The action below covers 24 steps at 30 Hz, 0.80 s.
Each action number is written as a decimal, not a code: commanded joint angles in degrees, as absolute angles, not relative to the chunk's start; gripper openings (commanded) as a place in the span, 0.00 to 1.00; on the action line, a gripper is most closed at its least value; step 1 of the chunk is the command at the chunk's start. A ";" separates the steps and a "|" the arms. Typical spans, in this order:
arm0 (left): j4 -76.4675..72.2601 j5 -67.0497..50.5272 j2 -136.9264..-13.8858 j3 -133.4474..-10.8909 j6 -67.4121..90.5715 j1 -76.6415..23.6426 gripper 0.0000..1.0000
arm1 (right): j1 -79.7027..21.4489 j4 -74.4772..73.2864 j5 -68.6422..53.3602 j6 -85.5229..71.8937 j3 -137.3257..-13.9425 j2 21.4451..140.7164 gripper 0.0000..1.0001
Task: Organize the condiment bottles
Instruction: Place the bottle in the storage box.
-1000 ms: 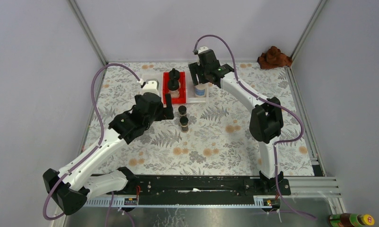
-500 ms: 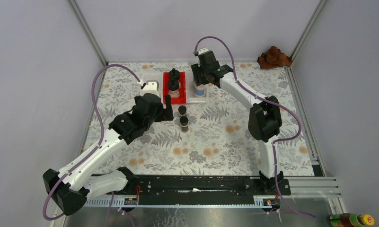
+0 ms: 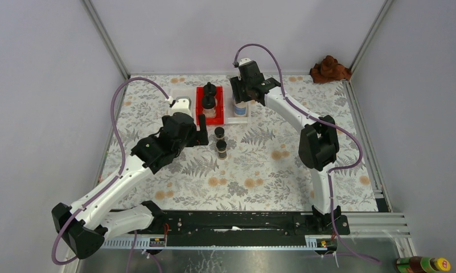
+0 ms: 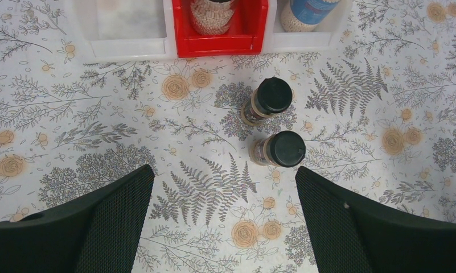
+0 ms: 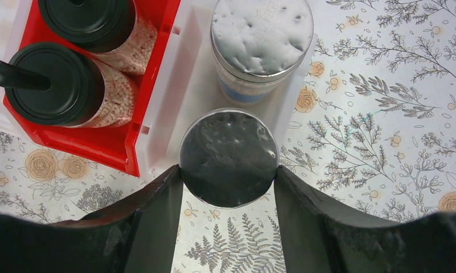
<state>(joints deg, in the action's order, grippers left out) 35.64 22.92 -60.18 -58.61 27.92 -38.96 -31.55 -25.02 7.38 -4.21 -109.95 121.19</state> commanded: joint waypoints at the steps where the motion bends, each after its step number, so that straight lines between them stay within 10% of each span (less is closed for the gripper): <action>1: 35.20 22.94 -59.85 -58.05 27.76 -38.76 0.99 | -31.30 -25.48 5.94 -5.07 -110.04 121.20 0.53; 24: 33.89 22.49 -60.81 -57.72 28.19 -38.76 0.99 | -31.46 -25.88 5.52 -4.89 -109.43 121.29 0.57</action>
